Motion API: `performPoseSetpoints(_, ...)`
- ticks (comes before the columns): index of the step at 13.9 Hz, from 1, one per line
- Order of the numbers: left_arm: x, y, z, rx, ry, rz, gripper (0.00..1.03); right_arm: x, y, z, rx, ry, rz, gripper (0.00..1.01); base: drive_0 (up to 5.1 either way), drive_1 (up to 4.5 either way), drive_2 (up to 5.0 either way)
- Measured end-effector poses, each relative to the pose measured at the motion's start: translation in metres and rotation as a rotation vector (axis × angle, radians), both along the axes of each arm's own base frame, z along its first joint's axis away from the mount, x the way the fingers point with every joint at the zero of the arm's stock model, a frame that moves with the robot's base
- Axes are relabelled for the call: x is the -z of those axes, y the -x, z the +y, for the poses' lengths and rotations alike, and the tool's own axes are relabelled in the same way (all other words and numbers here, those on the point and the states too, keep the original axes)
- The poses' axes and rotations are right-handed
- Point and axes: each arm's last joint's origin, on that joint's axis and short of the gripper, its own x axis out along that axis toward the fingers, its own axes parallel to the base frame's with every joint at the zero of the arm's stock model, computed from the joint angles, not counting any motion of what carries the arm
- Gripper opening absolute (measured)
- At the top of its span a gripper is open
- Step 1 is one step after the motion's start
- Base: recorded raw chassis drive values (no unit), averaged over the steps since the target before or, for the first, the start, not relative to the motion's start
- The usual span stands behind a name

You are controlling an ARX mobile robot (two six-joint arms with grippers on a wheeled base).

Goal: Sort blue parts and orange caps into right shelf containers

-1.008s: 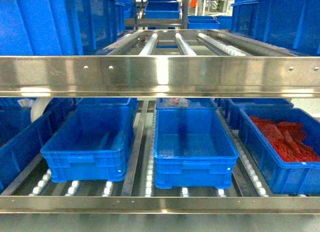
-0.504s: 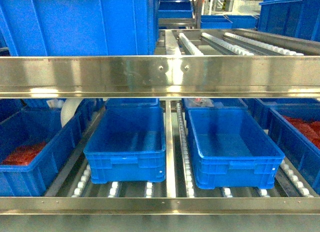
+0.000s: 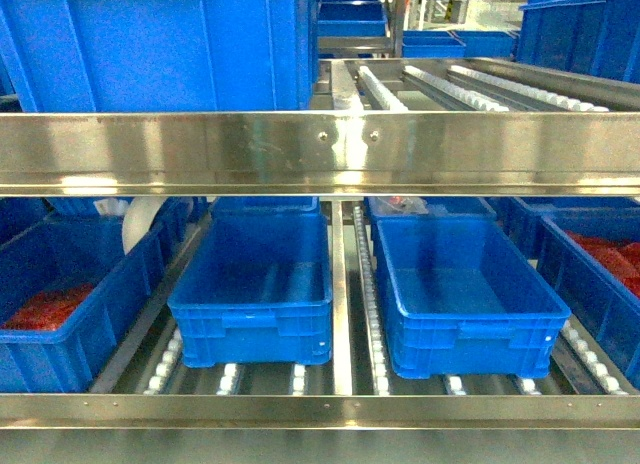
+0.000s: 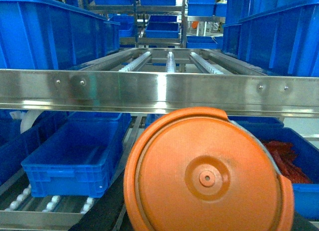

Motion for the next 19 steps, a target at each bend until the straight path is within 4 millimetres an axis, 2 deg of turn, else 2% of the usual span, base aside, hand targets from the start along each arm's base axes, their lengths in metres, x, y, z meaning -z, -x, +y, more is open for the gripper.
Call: performPoseSetpoints(19,0.0,0.0,0.0,0.002,0.0,0.0,0.43,0.0,0.0,-0.0001,0.003,0.0,0.0,0.45,0.0,0.0,0.0)
